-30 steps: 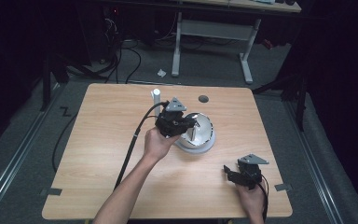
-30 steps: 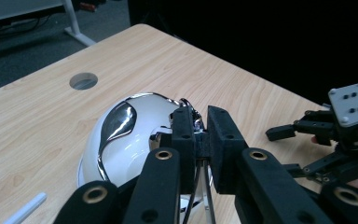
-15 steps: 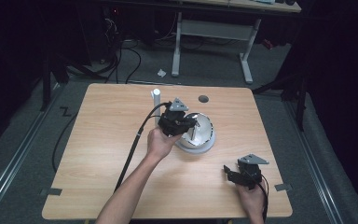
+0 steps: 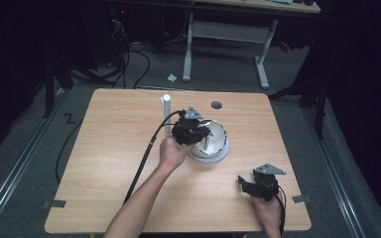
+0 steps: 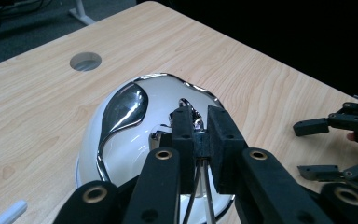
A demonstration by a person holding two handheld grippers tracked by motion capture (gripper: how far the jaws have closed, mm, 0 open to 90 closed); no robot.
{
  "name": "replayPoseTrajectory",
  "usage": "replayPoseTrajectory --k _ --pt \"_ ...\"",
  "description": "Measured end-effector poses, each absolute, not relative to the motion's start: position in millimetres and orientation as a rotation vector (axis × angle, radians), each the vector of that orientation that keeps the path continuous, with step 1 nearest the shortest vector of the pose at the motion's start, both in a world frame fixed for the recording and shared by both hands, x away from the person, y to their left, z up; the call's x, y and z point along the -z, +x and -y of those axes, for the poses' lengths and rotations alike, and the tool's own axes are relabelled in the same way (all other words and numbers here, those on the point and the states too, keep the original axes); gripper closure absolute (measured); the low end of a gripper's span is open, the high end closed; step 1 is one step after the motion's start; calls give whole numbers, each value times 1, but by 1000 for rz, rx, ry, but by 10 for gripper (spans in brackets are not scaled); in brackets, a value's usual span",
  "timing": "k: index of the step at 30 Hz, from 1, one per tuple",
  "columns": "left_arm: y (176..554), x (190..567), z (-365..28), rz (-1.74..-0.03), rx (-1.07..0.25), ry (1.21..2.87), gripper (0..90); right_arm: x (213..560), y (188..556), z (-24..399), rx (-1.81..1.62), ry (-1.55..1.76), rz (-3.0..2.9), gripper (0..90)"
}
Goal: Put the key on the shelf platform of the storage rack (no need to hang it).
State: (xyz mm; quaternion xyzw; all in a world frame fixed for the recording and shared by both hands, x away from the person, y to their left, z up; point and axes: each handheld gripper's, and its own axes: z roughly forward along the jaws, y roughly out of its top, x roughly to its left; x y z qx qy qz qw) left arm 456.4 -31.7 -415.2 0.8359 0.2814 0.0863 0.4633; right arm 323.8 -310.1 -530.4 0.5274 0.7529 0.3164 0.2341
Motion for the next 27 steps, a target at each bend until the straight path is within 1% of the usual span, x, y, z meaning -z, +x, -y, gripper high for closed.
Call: replayPoseTrajectory --k 15,16,21,27 --pt "472 438 39 -748 -194 2052 823 530 324 310 -869 1448 -2066 325" --pt "474 441 42 -756 -174 2046 823 531 324 310 -870 1449 -2065 325" --pt "476 441 46 -754 -204 2055 822 530 324 310 -868 1449 -2066 325" --pt "480 445 49 -778 -199 2040 821 530 324 310 -869 1451 -2065 325"
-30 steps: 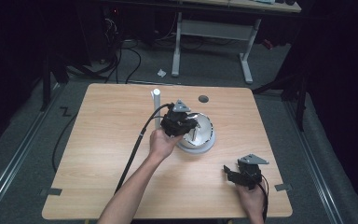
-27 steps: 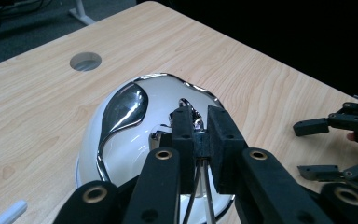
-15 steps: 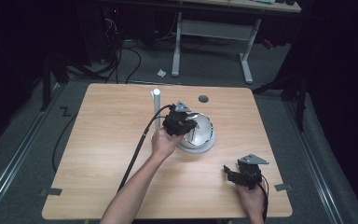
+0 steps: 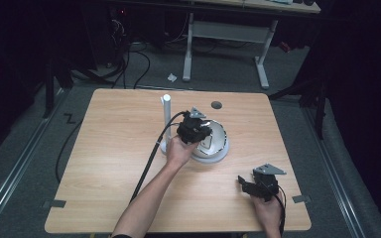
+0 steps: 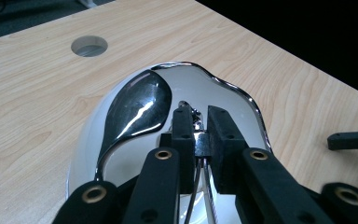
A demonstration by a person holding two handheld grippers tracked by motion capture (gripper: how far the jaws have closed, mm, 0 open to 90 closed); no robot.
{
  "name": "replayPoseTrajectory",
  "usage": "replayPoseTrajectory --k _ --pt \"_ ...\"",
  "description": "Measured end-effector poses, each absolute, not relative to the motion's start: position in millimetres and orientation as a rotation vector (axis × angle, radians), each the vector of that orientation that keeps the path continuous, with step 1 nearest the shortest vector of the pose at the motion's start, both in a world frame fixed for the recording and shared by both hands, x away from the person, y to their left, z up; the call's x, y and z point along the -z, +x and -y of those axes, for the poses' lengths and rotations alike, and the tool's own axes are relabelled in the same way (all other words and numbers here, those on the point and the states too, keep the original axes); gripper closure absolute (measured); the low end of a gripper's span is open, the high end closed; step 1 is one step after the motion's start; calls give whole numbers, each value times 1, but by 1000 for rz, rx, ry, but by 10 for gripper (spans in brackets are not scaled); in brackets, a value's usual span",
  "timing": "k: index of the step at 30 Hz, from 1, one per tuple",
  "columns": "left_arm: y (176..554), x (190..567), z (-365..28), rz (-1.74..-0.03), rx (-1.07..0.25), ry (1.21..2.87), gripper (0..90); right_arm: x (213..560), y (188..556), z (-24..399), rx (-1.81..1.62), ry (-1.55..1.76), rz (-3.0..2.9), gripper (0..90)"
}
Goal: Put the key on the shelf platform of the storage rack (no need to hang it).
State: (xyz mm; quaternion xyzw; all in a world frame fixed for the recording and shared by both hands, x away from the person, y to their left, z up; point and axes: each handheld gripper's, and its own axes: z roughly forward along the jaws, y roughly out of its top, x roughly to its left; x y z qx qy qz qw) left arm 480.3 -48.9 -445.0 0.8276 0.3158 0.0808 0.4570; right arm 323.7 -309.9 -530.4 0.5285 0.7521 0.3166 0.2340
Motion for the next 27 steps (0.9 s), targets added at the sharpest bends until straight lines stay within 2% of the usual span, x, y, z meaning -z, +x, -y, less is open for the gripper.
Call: replayPoseTrajectory --k 12,15,16,17,22,27 --pt "484 449 63 -763 -236 2084 805 530 324 310 -869 1452 -2063 325" --pt "485 451 65 -766 -217 2086 733 530 324 310 -869 1452 -2063 326" --pt "484 451 65 -771 -199 2082 733 530 324 310 -869 1452 -2063 326" --pt "484 450 66 -774 -190 2079 670 530 324 310 -869 1452 -2063 325" --pt "480 449 64 -775 -163 2066 558 530 324 310 -869 1451 -2063 326" --pt "474 446 58 -764 -160 2050 511 530 324 310 -869 1451 -2063 325"
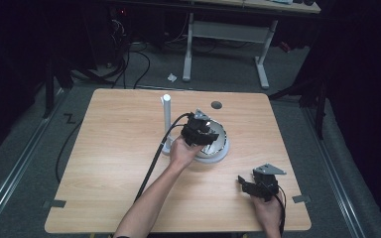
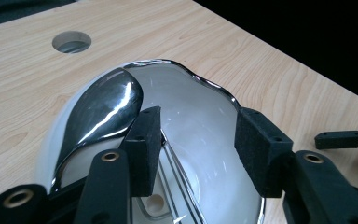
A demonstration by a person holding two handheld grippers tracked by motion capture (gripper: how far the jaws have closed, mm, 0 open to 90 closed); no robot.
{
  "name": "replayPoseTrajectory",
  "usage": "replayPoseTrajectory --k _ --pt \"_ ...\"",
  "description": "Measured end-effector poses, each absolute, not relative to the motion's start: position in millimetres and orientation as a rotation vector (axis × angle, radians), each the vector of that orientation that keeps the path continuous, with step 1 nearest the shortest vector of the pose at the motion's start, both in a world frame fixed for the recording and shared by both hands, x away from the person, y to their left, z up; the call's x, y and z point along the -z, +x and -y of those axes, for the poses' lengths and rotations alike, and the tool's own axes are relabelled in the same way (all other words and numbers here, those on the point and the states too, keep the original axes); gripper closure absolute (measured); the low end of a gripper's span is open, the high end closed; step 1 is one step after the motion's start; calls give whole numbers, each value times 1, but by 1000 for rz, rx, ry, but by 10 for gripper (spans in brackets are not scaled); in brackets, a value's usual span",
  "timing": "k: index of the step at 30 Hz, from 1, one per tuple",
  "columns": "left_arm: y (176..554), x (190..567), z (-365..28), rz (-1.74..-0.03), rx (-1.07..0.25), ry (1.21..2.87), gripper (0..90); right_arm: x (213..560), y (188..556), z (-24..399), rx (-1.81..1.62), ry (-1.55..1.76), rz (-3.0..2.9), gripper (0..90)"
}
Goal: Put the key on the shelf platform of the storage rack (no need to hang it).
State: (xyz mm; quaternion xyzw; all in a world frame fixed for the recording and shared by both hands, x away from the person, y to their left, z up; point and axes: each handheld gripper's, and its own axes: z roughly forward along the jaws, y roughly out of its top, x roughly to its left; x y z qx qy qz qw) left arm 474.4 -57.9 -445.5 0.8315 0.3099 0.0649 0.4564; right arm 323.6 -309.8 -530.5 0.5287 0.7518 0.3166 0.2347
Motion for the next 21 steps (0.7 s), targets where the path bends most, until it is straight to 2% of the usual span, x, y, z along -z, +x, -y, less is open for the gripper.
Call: replayPoseTrajectory --k 8,21 --pt "465 431 35 -761 -215 2021 483 530 324 310 -869 1452 -2063 326" --pt "454 434 10 -787 -253 2017 460 530 324 310 -868 1451 -2063 326"
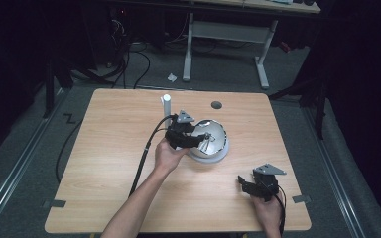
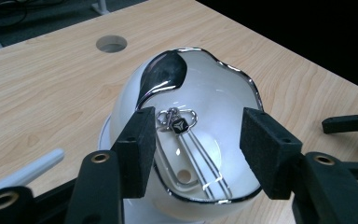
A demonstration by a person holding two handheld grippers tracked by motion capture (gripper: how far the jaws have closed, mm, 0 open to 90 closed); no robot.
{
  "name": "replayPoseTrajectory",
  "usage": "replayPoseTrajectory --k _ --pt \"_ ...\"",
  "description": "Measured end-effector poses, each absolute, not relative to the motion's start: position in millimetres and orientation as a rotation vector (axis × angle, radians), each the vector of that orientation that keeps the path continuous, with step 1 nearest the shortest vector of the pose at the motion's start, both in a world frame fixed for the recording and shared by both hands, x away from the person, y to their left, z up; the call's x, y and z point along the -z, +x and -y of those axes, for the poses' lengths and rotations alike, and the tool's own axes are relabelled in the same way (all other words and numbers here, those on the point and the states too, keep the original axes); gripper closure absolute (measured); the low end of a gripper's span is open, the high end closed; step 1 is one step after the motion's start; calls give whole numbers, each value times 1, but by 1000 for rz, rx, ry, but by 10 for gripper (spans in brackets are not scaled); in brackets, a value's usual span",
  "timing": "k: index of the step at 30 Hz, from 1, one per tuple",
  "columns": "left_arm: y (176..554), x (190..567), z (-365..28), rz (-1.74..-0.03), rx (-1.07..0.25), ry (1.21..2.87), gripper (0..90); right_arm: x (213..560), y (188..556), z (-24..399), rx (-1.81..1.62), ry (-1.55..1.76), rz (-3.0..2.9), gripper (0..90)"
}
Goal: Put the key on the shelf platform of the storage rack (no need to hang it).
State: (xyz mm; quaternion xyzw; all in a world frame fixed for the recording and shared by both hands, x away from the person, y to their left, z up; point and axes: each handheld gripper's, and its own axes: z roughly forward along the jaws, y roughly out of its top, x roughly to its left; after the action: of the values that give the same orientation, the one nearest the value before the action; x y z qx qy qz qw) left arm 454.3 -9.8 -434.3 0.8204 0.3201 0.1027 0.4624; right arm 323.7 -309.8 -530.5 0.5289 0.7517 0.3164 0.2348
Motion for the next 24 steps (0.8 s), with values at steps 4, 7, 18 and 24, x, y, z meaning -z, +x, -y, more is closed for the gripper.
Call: replayPoseTrajectory --k 4,7,18,24 --pt "450 434 0 -789 -259 2013 452 530 324 310 -869 1452 -2062 326" --pt "447 435 -4 -790 -263 2011 450 530 324 310 -869 1452 -2062 326" --pt "432 434 -26 -794 -277 1992 461 530 324 310 -868 1452 -2062 327" --pt "427 429 -38 -793 -302 1984 462 530 324 310 -868 1452 -2063 327"
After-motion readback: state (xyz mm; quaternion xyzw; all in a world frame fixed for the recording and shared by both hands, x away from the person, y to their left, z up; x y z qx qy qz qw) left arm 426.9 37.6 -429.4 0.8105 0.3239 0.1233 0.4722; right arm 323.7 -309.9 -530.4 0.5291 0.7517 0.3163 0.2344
